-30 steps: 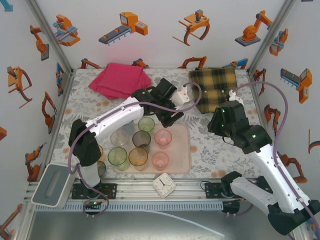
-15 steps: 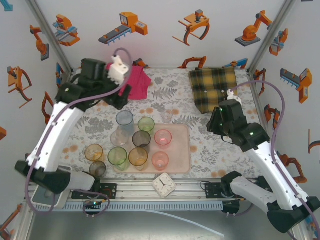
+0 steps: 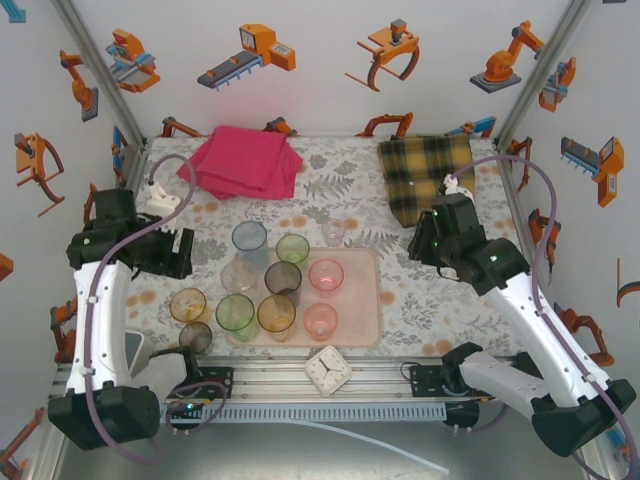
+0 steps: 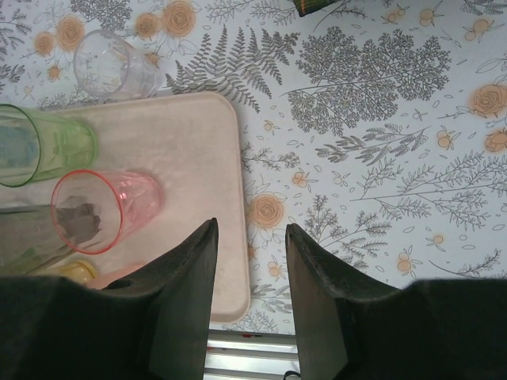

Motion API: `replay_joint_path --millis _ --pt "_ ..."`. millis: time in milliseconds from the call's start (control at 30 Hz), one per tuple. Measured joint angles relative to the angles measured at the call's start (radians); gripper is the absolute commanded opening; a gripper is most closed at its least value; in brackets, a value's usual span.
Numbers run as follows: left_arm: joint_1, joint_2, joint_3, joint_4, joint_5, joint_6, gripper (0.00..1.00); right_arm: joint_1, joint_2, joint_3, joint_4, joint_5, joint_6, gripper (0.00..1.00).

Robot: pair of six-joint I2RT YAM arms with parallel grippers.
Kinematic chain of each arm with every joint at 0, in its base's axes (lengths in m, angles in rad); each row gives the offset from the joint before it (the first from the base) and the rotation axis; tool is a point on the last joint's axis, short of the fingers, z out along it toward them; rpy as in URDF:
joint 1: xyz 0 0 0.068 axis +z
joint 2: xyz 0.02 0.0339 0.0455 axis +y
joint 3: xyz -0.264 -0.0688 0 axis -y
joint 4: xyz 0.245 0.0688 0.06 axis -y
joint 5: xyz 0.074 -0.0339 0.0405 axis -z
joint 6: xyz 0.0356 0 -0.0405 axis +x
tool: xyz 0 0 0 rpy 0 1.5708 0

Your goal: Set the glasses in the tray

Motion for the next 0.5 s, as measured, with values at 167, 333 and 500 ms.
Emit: replay_joint_path --millis 167,333,500 --pt "0.078 -0.045 -0.097 -0.007 0.066 0.083 0.63 0.0 -0.007 0.0 0.014 -0.007 0.0 0.4" --pt "0.082 -0.047 -0.214 0.014 0.09 0.138 0.56 0.0 -0.022 -0.002 0.019 -0.01 0.0 0.4" --pt "0.082 -0.05 -0.311 0.068 0.086 0.158 0.52 0.0 -0.027 -0.016 0.026 -0.016 0.0 0.4"
